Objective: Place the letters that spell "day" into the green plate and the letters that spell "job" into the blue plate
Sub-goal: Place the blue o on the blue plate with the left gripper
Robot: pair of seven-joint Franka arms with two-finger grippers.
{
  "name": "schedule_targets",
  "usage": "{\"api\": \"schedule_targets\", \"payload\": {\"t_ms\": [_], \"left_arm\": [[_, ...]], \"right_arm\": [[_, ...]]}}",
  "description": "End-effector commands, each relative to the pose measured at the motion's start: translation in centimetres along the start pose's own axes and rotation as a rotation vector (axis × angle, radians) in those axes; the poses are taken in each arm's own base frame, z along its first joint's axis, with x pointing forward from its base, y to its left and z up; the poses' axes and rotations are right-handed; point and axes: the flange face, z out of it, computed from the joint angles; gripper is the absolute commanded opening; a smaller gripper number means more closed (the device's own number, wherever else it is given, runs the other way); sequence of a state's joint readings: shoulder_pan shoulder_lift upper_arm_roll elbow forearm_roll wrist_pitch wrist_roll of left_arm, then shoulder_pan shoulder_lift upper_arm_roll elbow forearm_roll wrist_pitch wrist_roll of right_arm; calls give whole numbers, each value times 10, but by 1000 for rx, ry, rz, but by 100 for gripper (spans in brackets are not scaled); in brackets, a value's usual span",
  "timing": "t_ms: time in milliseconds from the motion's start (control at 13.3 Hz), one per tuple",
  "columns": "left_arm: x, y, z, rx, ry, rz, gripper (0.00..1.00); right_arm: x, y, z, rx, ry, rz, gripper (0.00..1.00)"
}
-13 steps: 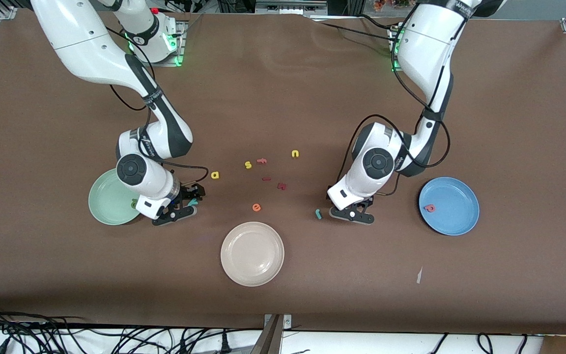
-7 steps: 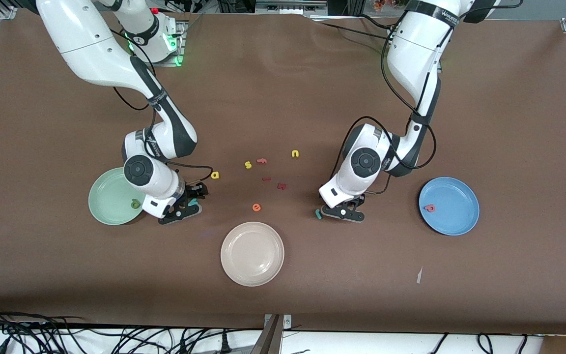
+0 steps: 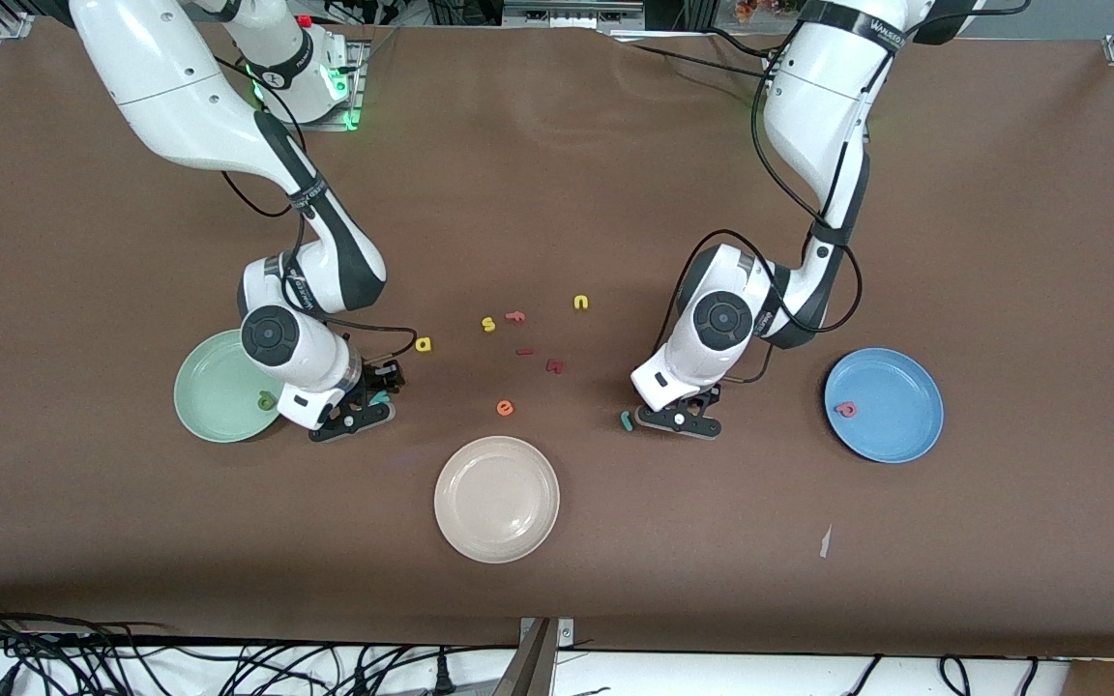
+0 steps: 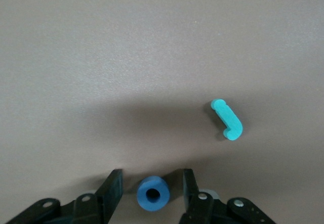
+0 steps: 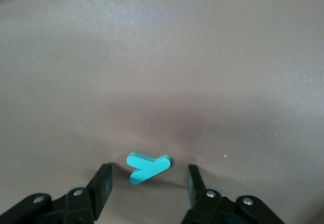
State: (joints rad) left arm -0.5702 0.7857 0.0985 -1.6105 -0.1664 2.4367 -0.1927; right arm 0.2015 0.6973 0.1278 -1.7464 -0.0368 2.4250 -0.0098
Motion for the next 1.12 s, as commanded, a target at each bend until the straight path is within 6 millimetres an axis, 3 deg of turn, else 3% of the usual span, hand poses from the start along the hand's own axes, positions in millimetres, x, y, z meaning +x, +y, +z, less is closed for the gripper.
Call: {"api": "schedule_targets", "payload": {"t_ms": [0, 150, 300, 450, 675, 824, 1049], "left_arm": [[0, -4, 5, 20, -1, 3, 47], [-1, -5, 5, 21, -4, 2, 27], [-1, -6, 6, 22, -9, 1, 18], [-1, -6, 4, 22, -13, -4, 12], [3, -13, -18, 19, -19, -14, 12], [12, -49, -55, 11, -44, -21, 12], [15, -134, -104, -11, -81, 47, 12]], "right_arm": [[-5, 0, 6, -1, -7, -12, 62], [-5, -1, 6, -1, -7, -14, 56], [-5, -1, 7, -1, -9, -14, 55], [-5, -2, 7, -1, -7, -14, 54], [-7, -3, 11, 0, -10, -15, 54], [-6, -4, 10, 0, -9, -17, 50], [-6, -4, 10, 0, -7, -15, 48]]}}
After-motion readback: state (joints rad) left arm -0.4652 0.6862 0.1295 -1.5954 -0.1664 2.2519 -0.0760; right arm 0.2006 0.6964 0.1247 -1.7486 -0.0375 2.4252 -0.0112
